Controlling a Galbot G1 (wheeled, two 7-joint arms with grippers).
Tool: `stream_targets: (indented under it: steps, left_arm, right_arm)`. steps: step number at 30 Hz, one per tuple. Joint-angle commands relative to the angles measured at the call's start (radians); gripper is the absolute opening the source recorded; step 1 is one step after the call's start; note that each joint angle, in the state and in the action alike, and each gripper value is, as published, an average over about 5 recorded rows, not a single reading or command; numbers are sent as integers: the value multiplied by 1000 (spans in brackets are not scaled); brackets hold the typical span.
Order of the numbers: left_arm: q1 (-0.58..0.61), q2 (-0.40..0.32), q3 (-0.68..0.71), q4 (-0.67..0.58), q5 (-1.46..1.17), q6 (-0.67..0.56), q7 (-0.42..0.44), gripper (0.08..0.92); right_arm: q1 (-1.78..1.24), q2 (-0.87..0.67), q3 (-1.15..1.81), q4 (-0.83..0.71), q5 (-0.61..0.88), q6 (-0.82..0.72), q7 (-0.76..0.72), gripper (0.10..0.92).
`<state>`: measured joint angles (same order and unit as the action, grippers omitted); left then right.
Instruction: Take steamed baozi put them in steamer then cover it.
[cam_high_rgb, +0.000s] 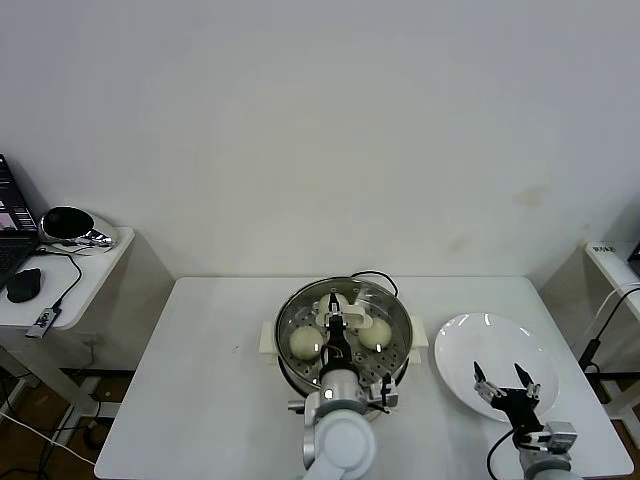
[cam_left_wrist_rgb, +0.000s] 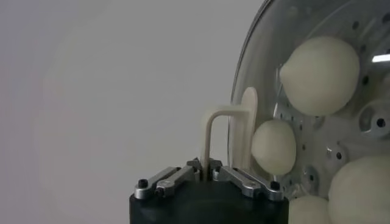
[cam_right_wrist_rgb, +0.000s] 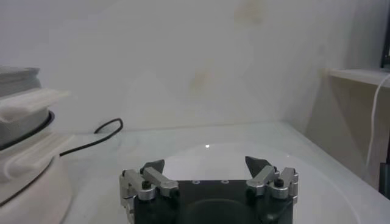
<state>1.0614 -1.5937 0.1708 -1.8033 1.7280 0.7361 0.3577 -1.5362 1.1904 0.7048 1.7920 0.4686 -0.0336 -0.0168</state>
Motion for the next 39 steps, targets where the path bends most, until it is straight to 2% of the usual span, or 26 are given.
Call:
stream_targets:
  steps: [1, 5, 8, 23, 29, 39]
  left_arm:
    - [2, 1, 1, -1, -12, 29, -4, 140]
    - [6, 12, 4, -24, -12, 21, 22, 146]
    - [11, 17, 8, -47, -12, 18, 24, 198]
    - [51, 39, 38, -164, -38, 21, 33, 647]
    - [86, 50, 49, -220, -44, 13, 13, 798]
    - [181, 104, 11, -414, -279, -91, -137, 823]
  right_arm:
    - [-2, 2, -4, 1, -4, 1, 0, 823]
    - [-1, 3, -5, 1, -4, 1, 0, 823]
    - [-1, 5, -8, 0, -4, 1, 0, 823]
    - [-1, 6, -10, -3, -8, 2, 1, 823]
    - [-1, 5, -10, -6, -4, 3, 0, 823]
    - [-14, 2, -12, 11, 25, -7, -4, 823]
